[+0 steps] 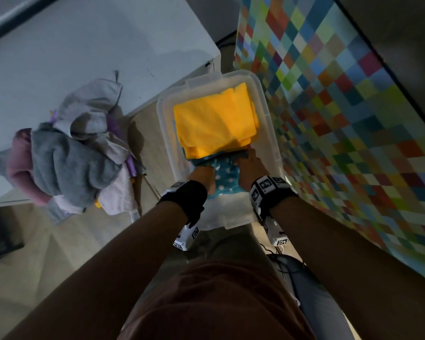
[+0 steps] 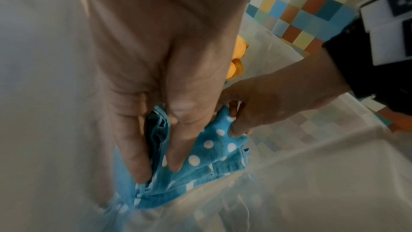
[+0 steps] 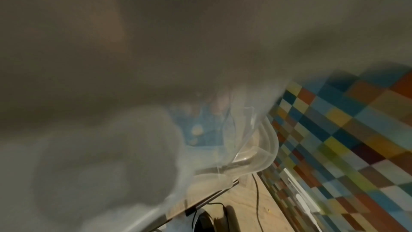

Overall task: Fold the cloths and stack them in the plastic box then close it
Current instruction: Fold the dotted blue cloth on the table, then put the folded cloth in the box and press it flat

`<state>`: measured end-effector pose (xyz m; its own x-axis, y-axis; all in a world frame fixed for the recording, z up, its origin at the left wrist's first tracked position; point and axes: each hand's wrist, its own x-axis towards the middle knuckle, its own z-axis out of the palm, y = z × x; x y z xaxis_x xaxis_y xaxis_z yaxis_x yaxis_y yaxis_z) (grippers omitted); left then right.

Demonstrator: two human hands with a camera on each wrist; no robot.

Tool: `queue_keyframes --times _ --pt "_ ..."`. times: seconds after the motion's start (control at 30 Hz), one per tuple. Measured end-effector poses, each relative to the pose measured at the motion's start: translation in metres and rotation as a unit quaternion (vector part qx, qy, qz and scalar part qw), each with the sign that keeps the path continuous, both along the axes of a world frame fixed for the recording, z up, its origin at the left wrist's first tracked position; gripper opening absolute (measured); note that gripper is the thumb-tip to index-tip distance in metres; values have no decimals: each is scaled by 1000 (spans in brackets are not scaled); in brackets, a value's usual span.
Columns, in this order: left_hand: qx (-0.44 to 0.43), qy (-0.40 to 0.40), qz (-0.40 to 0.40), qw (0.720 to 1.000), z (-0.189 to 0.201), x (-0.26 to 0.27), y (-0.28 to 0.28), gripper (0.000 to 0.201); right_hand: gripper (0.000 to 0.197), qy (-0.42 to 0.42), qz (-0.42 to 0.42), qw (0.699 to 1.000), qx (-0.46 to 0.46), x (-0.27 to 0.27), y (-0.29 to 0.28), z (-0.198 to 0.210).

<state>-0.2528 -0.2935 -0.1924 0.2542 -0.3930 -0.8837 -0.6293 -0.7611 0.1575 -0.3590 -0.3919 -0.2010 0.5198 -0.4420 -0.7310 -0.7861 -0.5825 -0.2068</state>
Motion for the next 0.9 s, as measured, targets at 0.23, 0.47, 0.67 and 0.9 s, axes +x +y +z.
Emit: queue_keyframes --times 0.23,0.47,0.67,0.9 --pt "43 54 0 998 6 7 -5 35 53 4 -11 998 67 4 -2 -3" --pt "48 116 83 989 14 13 -4 19 60 -13 -45 997 66 2 0 -4" --pt "-26 136 58 989 28 15 2 30 57 6 -24 998 54 5 9 17" --pt "-257 89 45 961 78 33 45 20 34 -35 4 999 30 20 32 73"
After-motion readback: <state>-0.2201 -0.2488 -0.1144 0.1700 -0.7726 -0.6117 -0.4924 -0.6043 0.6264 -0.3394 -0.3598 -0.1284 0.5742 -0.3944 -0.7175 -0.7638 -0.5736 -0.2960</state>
